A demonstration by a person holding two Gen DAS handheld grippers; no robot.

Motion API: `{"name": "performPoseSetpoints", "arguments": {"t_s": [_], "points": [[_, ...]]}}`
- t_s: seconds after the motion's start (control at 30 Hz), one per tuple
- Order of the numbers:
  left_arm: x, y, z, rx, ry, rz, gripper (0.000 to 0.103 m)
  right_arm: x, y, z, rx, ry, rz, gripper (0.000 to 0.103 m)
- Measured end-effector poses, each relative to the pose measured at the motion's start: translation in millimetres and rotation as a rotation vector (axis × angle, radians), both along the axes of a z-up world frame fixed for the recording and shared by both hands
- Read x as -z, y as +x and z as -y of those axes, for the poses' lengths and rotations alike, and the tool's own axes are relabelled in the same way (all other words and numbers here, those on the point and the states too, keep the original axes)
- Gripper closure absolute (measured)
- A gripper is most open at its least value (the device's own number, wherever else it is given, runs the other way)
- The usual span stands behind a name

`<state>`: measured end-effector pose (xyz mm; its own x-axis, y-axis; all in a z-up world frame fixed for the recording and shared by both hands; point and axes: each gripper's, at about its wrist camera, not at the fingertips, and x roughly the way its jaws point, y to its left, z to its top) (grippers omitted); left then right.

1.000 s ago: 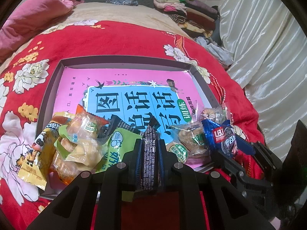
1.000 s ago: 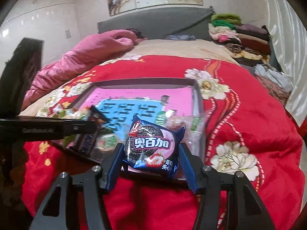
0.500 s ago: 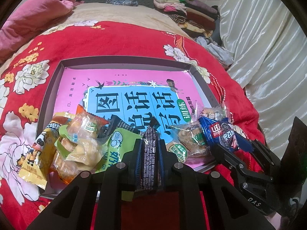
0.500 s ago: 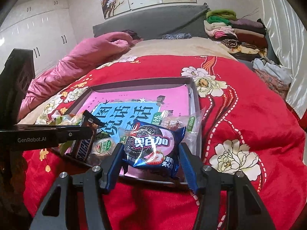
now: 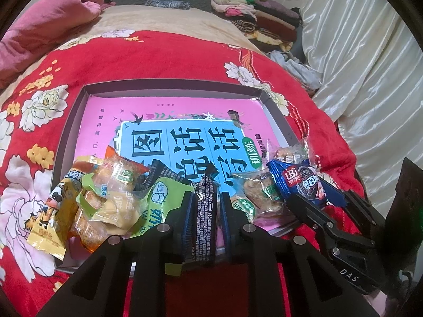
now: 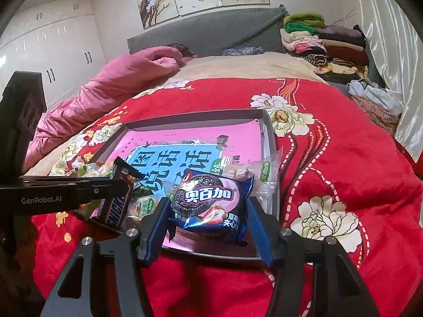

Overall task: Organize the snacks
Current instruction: 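Open both grippers to drop the Snickers bar and Oreo pack into the tray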

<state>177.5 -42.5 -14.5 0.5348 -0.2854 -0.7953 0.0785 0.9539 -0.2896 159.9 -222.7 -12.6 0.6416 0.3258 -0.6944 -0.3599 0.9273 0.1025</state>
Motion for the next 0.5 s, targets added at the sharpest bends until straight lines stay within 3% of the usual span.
{"name": "performPoseSetpoints", "arguments": {"t_s": [0.17, 0.5], "points": [[-0.9, -0.7, 0.4, 0.000, 0.001, 0.003, 0.080, 0.0, 0.6, -0.9, 0.003, 0.000, 0.000, 0.044], [-5.2, -2.8, 1.3, 0.005, -0.006, 0.014, 0.061, -1.3, 0.3, 1.0, 0.008, 0.013, 0.000, 0.042]]}}
